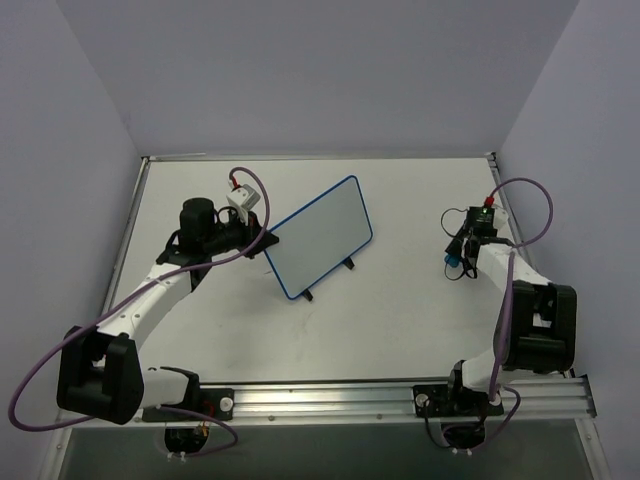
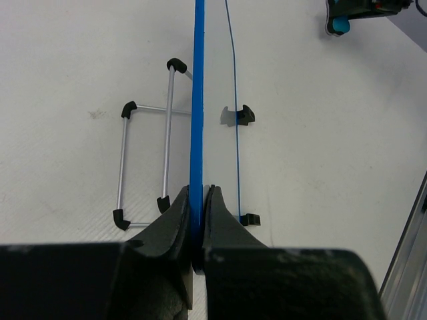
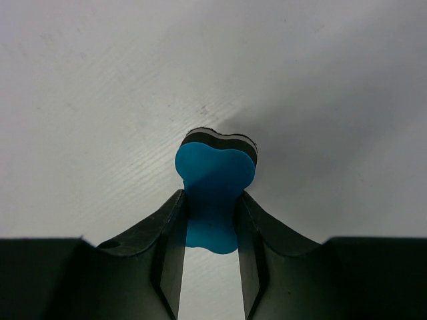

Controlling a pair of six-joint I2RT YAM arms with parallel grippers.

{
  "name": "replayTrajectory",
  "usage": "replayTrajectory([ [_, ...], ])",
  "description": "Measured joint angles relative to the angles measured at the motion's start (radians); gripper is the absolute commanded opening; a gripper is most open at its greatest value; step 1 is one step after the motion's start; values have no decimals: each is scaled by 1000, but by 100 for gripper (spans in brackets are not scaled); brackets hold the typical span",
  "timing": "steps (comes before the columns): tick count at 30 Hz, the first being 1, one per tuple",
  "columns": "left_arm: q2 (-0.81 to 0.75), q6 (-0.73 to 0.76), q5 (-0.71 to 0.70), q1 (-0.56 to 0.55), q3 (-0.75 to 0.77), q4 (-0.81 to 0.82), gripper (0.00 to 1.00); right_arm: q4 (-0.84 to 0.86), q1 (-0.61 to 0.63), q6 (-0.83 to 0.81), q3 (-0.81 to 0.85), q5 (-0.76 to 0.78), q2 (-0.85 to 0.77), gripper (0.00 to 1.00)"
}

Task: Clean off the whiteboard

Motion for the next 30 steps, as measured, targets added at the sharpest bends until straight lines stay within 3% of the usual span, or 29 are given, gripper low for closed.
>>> replayTrajectory([
  [6,-4,0,-12,-8,0,-1,2,-3,0,0,22,7,142,13],
  [10,-11,0,-19,-14,-3,-2,2,-8,0,0,46,3,164,41],
  [11,-11,0,-19,-14,-3,-1,2,-9,0,1,48,4,164,43],
  [12,-11,0,-21,-14,-3,-1,2,-9,0,0,48,5,164,73],
  [13,-11,0,-22,-14,-3,-1,2,-12,0,8,48,5,163,87],
  [15,-13,0,-23,-14,-3,-3,2,-26,0,0,48,7,155,98],
  [30,-39,0,-45,-19,-4,-43,2,-52,111,-11,47,20,-218,100],
])
